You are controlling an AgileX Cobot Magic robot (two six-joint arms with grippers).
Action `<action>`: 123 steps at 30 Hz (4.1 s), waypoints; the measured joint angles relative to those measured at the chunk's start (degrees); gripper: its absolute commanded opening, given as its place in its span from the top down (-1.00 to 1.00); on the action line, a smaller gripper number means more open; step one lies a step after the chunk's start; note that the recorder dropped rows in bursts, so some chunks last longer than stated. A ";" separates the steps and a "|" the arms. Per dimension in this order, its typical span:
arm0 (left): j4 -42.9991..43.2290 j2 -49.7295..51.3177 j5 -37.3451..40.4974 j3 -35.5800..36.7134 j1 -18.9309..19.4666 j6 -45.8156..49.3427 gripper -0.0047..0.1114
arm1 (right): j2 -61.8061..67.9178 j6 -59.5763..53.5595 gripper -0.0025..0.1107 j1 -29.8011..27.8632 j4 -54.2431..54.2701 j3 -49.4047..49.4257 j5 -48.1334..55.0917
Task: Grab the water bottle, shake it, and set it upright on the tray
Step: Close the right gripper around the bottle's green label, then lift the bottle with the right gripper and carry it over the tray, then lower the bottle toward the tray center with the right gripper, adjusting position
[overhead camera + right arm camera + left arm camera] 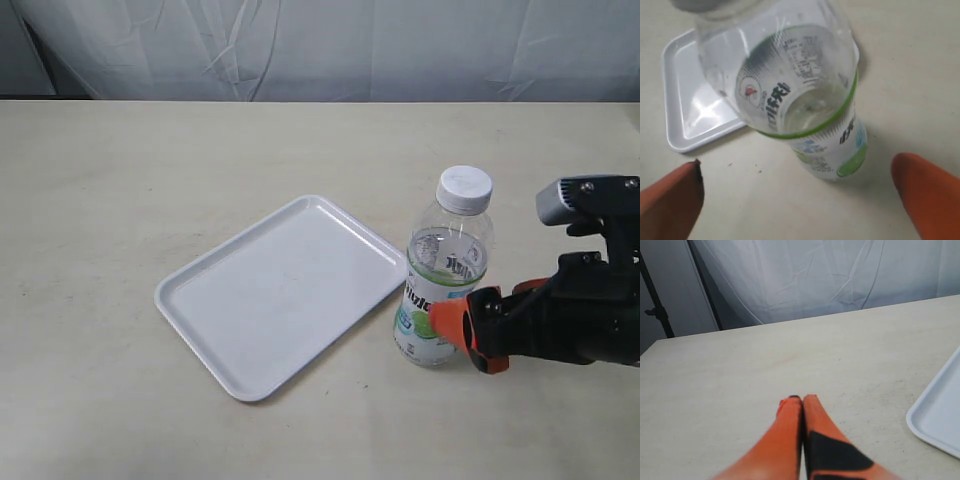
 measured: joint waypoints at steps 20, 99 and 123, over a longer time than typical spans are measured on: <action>0.00 0.00 0.00 0.00 0.00 0.00 0.91 | 12.76 -18.77 -0.88 0.00 12.42 -4.51 -5.03; 0.00 0.00 0.00 0.00 0.00 0.00 0.91 | 11.88 61.37 0.97 32.27 -63.02 -33.74 3.12; 0.00 0.00 0.00 0.00 0.00 0.00 0.91 | 17.99 63.52 0.97 39.05 -62.31 -40.38 8.95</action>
